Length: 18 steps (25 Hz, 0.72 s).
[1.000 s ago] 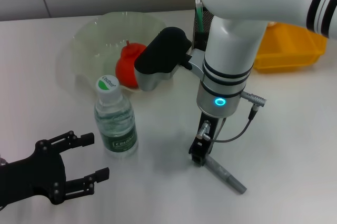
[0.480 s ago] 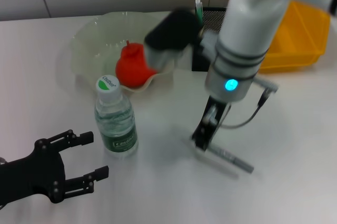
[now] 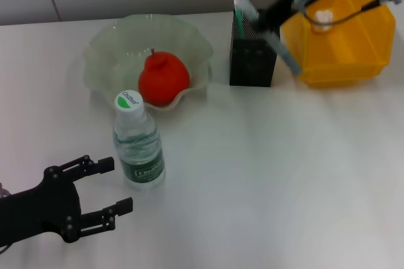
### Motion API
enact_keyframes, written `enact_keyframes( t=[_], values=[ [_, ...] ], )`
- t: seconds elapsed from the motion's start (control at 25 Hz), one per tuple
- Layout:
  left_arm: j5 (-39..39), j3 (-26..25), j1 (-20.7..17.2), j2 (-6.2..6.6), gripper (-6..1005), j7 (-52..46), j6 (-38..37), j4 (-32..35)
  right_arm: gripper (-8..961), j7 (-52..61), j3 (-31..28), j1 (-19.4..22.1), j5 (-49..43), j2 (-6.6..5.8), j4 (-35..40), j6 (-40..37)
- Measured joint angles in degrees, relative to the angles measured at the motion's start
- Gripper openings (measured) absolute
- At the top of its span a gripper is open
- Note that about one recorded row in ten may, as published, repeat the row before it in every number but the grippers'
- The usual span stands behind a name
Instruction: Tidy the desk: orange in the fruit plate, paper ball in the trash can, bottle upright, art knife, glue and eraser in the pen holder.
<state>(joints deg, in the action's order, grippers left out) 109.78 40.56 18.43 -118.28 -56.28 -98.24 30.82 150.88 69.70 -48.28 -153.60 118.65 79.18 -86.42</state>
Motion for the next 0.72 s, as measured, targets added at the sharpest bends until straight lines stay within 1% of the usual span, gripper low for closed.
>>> enact_keyframes(
  t=[0.04,0.08,0.12,0.16,0.36,0.4,0.48,0.52,0.56,0.68,0.72],
  values=[
    [0.0,-0.1,0.3,-0.02,807,0.0,0.1,-0.9,147,-1.6,-0.1,1.7,0.0,0.12,0.3,6.0],
    [-0.1,-0.1,0.4,-0.02,807,0.0,0.1,-1.0,147,-1.6,-0.1,1.7,0.0,0.12,0.3,6.0],
    [-0.1,-0.1,0.4,-0.02,807,0.0,0.2,-1.0,146,-2.9,0.1,2.8,0.0,0.25,0.0,10.8],
    [-0.1,-0.2,0.4,-0.02,807,0.0,0.2,-1.0,146,-2.9,0.1,2.8,0.0,0.25,0.0,10.8],
    [-0.2,-1.0,0.4,-0.02,807,-0.3,0.4,-1.1,145,-6.5,2.1,5.8,2.3,0.50,-2.1,24.2],
    [-0.2,-1.2,0.5,-0.02,807,-0.4,0.4,-1.1,145,-6.5,2.1,5.8,2.3,0.50,-2.1,24.2],
    [-0.2,-1.5,0.5,-0.02,807,-0.6,0.4,-1.1,145,-7.3,2.9,6.4,3.7,0.51,-3.5,27.5],
    [-0.2,-1.6,0.5,-0.02,808,-0.7,0.4,-1.1,145,-7.6,3.7,6.8,4.5,0.52,-5.2,30.4],
    [-0.2,-1.6,0.5,-0.02,808,-0.7,0.4,-1.1,145,-7.6,3.7,6.8,4.5,0.52,-5.2,30.4],
    [-0.4,-1.6,0.5,-0.02,808,-0.8,0.5,-1.1,144,-7.6,5.9,7.1,4.6,0.54,-7.9,34.3],
    [-0.4,-1.6,0.5,-0.02,808,-0.8,0.6,-1.1,144,-7.6,7.6,7.2,4.6,0.55,-9.5,36.1]
  ],
)
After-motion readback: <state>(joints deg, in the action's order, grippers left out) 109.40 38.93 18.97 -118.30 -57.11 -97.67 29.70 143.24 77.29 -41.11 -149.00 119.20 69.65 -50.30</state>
